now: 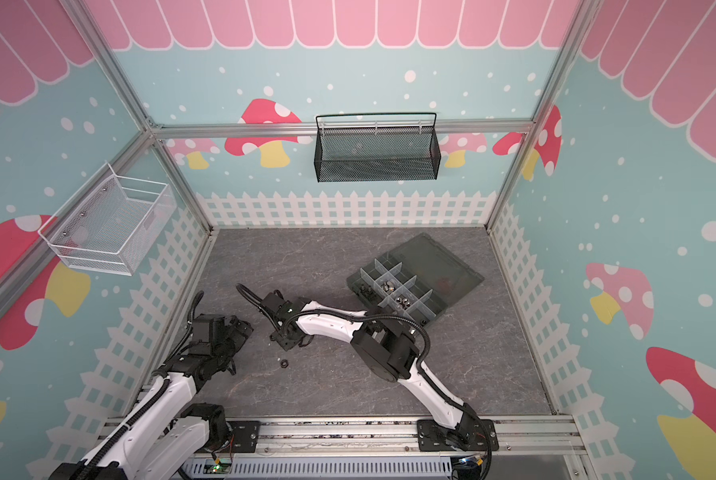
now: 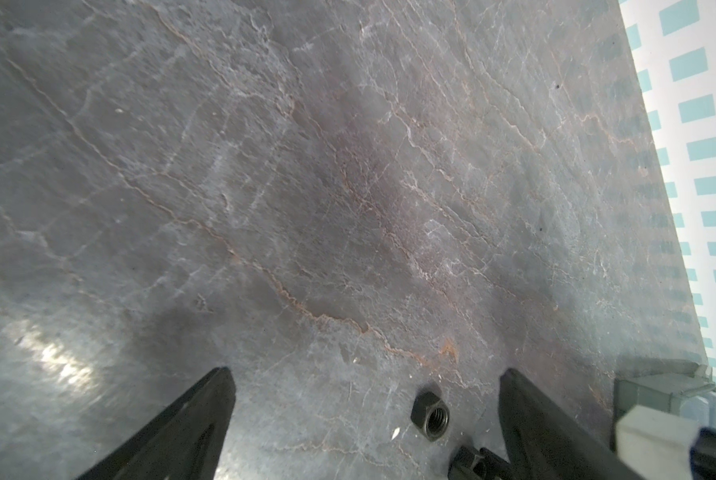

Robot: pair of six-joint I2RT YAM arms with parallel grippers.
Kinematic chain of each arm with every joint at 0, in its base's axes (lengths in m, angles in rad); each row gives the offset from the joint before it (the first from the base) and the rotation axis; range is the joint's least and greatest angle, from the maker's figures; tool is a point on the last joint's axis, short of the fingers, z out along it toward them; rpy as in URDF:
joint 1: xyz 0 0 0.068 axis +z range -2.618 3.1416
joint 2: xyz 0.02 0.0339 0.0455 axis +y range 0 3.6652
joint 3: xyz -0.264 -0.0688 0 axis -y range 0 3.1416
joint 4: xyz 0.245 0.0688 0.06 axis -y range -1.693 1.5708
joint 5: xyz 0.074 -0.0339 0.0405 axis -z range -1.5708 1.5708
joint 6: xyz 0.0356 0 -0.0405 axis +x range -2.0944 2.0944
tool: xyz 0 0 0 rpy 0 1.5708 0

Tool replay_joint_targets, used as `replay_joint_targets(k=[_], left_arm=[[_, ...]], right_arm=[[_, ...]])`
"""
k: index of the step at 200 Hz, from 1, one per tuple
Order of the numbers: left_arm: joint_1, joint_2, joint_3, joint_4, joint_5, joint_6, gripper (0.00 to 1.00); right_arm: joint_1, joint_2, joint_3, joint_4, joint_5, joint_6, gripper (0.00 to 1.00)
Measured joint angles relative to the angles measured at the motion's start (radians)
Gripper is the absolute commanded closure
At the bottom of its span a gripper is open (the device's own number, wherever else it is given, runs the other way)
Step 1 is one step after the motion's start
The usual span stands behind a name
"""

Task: Sort the screws and nuts into containers
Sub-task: 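Lift the black nut and carry it over the box compartment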

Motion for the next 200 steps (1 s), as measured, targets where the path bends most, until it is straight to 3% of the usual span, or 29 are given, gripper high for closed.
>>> replay_joint_targets(k=[60, 112, 200], left_arm=[[0.000, -0.003, 0.000, 0.000, 0.018, 0.011, 0.01], [-0.012, 0.002, 0.014, -0.005, 0.025, 0.047, 0.00], [-0.289, 0.181, 0.195, -0.018, -0.076, 0.099, 0.00]], right_arm=[[-0.071, -0.156, -0.183, 0.021, 0.025, 0.047, 1.00], [-0.161, -0.395, -0.349, 0.043, 0.079, 0.093, 1.00], [-0.411, -0.898, -0.783, 0.016, 0.130, 0.197, 1.00]])
